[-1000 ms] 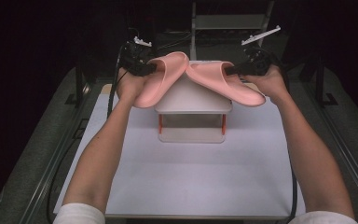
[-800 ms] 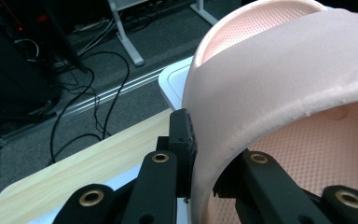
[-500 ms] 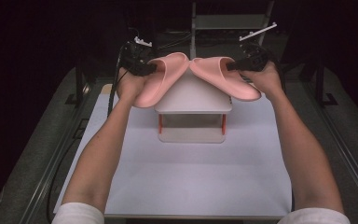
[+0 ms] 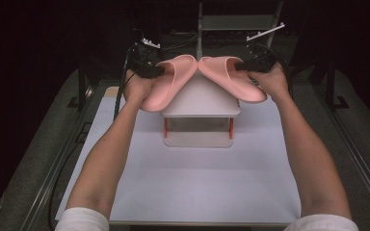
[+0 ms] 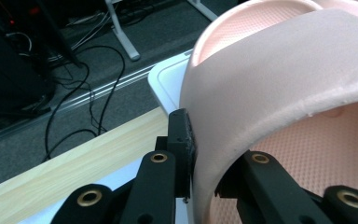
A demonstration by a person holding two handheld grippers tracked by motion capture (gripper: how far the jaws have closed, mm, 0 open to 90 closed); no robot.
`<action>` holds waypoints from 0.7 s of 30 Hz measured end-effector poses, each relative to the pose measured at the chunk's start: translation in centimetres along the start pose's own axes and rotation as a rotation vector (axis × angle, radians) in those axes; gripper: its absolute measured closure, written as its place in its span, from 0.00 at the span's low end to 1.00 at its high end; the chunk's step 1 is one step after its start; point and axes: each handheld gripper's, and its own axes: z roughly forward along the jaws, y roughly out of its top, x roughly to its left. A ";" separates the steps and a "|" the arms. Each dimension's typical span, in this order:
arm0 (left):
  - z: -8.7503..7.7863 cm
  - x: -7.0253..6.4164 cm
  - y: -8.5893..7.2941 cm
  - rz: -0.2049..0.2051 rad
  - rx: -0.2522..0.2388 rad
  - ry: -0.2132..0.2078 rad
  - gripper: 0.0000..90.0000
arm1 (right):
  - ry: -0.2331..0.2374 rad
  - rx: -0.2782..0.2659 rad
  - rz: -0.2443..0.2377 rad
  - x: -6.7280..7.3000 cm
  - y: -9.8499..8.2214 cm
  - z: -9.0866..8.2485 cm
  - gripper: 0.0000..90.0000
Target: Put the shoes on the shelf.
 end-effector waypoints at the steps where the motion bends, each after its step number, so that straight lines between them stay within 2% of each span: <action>1: 0.0 -0.1 0.1 0.004 0.001 -0.001 0.88 | -0.003 -0.001 0.006 0.0 0.0 0.0 0.90; 8: -0.2 -0.7 0.5 0.015 0.002 0.010 0.84 | -0.018 0.004 0.016 0.6 0.1 0.2 0.88; 14: 0.3 -1.1 0.7 0.007 0.005 0.002 0.79 | -0.050 -0.005 0.056 1.3 0.2 0.5 0.86; 21: 0.7 -1.2 0.6 0.004 0.025 0.011 0.77 | -0.061 0.016 0.042 2.2 0.2 1.3 0.84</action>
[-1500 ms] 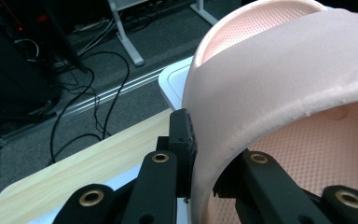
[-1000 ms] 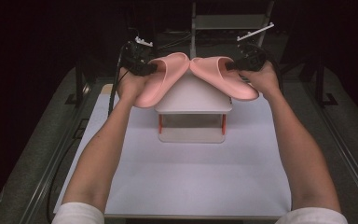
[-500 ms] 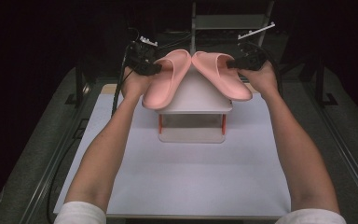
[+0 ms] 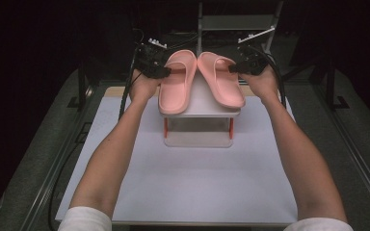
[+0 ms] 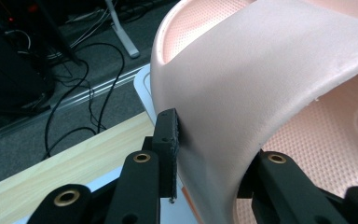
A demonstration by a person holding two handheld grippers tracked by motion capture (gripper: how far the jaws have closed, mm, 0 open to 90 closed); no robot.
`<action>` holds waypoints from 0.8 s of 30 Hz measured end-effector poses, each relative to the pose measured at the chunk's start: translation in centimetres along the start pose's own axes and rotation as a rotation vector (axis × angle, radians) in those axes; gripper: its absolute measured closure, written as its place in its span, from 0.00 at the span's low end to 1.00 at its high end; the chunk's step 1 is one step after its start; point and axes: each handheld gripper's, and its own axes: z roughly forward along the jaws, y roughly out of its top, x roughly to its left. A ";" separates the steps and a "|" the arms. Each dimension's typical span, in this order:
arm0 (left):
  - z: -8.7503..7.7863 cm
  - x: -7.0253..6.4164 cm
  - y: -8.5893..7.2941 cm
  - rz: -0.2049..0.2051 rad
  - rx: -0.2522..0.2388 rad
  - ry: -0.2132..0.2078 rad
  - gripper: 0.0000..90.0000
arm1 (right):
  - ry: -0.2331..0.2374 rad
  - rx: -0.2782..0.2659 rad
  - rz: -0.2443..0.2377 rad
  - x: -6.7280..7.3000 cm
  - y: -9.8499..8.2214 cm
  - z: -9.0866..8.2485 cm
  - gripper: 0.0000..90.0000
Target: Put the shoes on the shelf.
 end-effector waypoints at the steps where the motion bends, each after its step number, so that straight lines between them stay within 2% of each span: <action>1: 0.0 0.0 0.0 -0.001 0.000 0.000 0.76 | 0.001 0.003 0.000 0.1 0.0 0.1 0.84; 6: 0.4 0.0 0.0 -0.028 0.001 -0.031 0.72 | 0.001 0.009 0.006 0.6 0.0 0.3 0.81; 9: 0.7 -0.2 0.0 -0.031 0.012 -0.039 0.69 | -0.003 0.024 -0.011 1.0 0.0 0.4 0.80; 13: 1.1 -0.3 -0.2 -0.042 0.024 -0.070 0.67 | -0.003 0.024 -0.017 1.4 -0.1 0.5 0.76; 19: 1.1 -0.6 -0.1 -0.038 0.016 -0.072 0.65 | -0.010 0.016 -0.017 1.9 -0.1 0.5 0.74; 24: 1.1 -0.8 -0.1 -0.034 0.013 -0.070 0.65 | -0.018 0.000 0.010 2.2 -0.3 0.5 0.73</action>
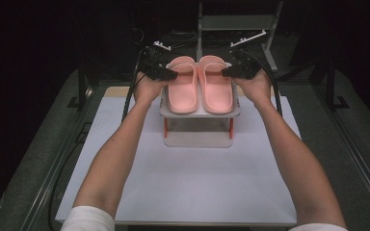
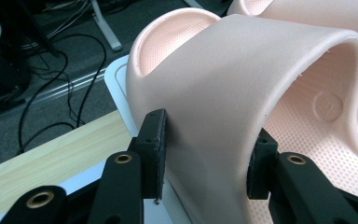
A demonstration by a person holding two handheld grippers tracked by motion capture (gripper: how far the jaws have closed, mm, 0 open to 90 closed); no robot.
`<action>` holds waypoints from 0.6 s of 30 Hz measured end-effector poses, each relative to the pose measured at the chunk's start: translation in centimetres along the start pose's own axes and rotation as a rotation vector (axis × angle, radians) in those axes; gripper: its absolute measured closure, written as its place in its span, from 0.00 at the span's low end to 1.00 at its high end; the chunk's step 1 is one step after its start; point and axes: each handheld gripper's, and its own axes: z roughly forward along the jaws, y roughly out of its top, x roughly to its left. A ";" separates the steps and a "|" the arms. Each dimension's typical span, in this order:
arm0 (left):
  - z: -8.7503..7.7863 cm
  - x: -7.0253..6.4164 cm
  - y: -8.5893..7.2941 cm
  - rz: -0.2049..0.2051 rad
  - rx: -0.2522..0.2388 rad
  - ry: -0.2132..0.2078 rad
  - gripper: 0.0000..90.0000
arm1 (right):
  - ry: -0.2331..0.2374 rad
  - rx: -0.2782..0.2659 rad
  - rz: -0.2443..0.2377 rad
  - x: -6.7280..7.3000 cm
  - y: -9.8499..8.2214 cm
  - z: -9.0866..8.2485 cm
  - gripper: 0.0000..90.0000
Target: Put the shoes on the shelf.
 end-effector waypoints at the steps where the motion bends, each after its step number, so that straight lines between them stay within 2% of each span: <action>1: 0.0 0.0 0.0 -0.001 0.000 -0.001 0.65 | 0.000 -0.004 0.010 0.0 -0.1 0.0 0.73; 8: 0.1 -0.3 -0.3 -0.004 -0.019 -0.001 0.64 | 0.005 -0.044 0.074 0.1 -0.7 0.0 0.70; 13: 0.1 -0.2 -0.5 -0.008 -0.035 -0.008 0.64 | 0.028 -0.076 0.131 0.1 -1.1 -0.2 0.67; 16: 0.1 -0.1 -0.6 -0.012 -0.043 -0.015 0.63 | 0.034 -0.093 0.134 0.0 -1.4 -0.2 0.65; 18: 0.1 -0.2 -0.7 0.004 -0.051 -0.010 0.62 | 0.061 -0.106 0.141 -0.2 -1.6 -0.2 0.62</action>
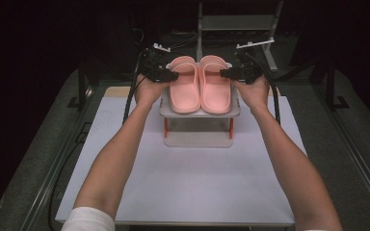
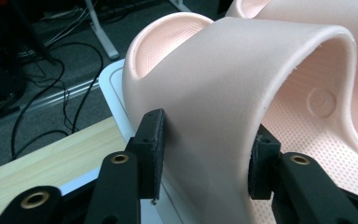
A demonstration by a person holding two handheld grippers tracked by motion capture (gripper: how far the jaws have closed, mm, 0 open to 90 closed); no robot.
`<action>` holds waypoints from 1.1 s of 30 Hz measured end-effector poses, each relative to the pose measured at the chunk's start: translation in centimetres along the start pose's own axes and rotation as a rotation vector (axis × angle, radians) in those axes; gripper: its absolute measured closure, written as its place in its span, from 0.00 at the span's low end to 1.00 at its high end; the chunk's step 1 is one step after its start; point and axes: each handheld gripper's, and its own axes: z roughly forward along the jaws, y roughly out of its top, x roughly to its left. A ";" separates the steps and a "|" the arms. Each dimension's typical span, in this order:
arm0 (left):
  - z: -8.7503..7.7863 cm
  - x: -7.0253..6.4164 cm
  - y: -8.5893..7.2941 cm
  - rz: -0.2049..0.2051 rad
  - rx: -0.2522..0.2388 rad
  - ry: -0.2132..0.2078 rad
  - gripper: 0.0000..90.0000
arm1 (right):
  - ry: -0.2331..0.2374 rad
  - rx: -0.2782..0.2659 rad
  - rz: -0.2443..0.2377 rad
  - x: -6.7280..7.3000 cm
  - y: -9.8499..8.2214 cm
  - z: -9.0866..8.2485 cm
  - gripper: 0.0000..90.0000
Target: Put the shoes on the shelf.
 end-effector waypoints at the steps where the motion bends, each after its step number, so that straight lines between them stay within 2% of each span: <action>1: 0.0 0.0 0.0 -0.001 -0.005 0.000 0.61 | 0.004 0.004 -0.003 -0.1 0.0 0.0 0.62; 4: -0.3 -0.1 -0.1 0.004 -0.004 0.016 0.55 | 0.024 0.022 -0.014 -0.3 -0.2 -0.1 0.61; 6: -0.6 -0.1 -0.4 -0.002 -0.026 0.013 0.53 | 0.039 0.005 -0.021 -0.3 -0.5 -0.5 0.60; 10: -1.1 0.3 -1.0 -0.016 -0.023 0.012 0.48 | 0.086 -0.022 -0.020 -0.4 -0.9 -1.4 0.58; 18: -2.3 0.6 -1.7 -0.029 -0.070 0.003 0.39 | 0.163 -0.031 -0.049 -0.4 -1.0 -3.0 0.56; 22: -3.1 0.7 -2.0 -0.028 -0.083 0.002 0.35 | 0.221 -0.037 -0.039 -0.7 -1.5 -3.6 0.54; 27: -4.0 0.8 -2.7 -0.038 -0.101 0.005 0.31 | 0.273 -0.045 -0.022 -1.0 -2.2 -4.3 0.52; 30: -4.7 0.8 -3.2 -0.042 -0.111 0.006 0.30 | 0.321 -0.058 -0.018 -0.9 -2.6 -4.8 0.51; 33: -5.2 0.7 -3.7 -0.047 -0.120 0.010 0.28 | 0.342 -0.049 -0.025 -0.5 -3.0 -5.1 0.50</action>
